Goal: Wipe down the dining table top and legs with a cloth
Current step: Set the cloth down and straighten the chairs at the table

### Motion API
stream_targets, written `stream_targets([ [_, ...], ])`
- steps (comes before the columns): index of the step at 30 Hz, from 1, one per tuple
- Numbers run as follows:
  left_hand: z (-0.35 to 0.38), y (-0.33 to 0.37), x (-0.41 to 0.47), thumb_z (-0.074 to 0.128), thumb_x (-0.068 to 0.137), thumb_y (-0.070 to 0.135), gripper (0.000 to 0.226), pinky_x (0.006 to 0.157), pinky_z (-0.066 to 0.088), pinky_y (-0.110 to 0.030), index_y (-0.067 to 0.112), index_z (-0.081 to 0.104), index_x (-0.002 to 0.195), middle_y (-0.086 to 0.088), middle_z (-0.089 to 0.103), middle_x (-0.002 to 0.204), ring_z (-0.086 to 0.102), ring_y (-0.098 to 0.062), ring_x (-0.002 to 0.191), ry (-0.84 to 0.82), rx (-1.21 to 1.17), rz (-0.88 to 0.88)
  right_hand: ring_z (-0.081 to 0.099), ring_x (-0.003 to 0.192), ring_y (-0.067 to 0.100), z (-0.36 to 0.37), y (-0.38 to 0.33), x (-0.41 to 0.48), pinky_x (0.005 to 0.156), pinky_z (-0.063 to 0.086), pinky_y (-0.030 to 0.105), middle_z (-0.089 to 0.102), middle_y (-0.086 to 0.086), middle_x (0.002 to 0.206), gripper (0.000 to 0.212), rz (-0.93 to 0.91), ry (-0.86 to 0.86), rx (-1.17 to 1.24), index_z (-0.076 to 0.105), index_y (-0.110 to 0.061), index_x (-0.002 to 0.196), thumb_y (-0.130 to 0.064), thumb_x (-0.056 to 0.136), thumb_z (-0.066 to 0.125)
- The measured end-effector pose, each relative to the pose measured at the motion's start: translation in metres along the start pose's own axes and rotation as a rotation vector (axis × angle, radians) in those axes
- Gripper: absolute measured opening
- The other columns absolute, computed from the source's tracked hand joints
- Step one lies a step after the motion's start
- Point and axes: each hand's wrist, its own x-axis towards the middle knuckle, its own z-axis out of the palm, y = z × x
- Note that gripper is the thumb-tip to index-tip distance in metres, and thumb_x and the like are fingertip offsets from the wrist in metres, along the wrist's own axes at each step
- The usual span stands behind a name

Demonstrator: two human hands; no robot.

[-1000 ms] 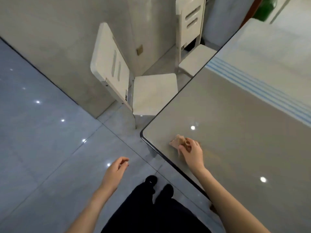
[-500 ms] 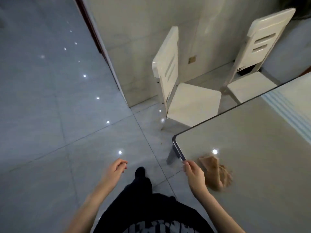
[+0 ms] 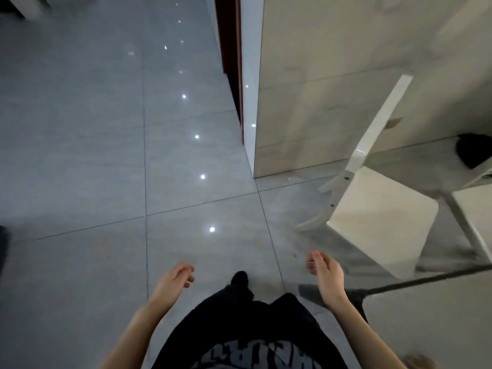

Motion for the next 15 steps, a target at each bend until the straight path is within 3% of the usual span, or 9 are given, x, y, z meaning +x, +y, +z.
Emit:
stream_targets([
  [3, -0.021, 0.036, 0.036, 0.042, 0.100, 0.014, 0.021, 0.068, 0.045, -0.021, 0.010, 0.063, 0.096, -0.010, 0.067, 0.086, 0.062, -0.020, 0.077, -0.019, 0.025, 0.030, 0.064, 0.070, 0.023, 0.009, -0.018, 0.022, 0.060, 0.052, 0.012, 0.066, 0.009, 0.074, 0.024, 0.010, 0.030, -0.006, 0.066, -0.003, 0.086, -0.016, 0.100, 0.052],
  [9, -0.019, 0.112, 0.117, 0.046, 0.097, 0.014, 0.021, 0.073, 0.048, -0.031, 0.019, 0.064, 0.087, -0.008, 0.069, 0.082, 0.063, -0.021, 0.073, -0.107, 0.051, 0.083, 0.068, 0.070, 0.021, -0.001, -0.035, 0.075, 0.065, 0.055, 0.022, 0.070, 0.011, 0.078, 0.023, 0.076, 0.156, -0.015, 0.069, -0.004, 0.096, -0.015, 0.100, 0.050],
  [12, -0.004, 0.163, 0.155, 0.046, 0.097, 0.011, 0.022, 0.070, 0.046, -0.028, 0.019, 0.063, 0.085, -0.009, 0.067, 0.079, 0.061, -0.023, 0.072, -0.160, 0.095, 0.116, 0.065, 0.068, 0.023, -0.016, -0.056, 0.109, 0.059, 0.053, 0.015, 0.068, 0.017, 0.079, 0.023, 0.069, 0.292, 0.053, 0.069, 0.002, 0.096, -0.011, 0.099, 0.050],
  [15, 0.019, 0.235, 0.190, 0.047, 0.096, 0.008, 0.021, 0.069, 0.046, -0.024, 0.016, 0.063, 0.086, -0.010, 0.067, 0.079, 0.061, -0.022, 0.070, -0.204, 0.127, 0.192, 0.063, 0.072, 0.026, -0.042, -0.091, 0.148, 0.060, 0.054, 0.016, 0.067, 0.023, 0.085, 0.023, 0.031, 0.448, 0.194, 0.069, -0.005, 0.099, -0.012, 0.100, 0.047],
])
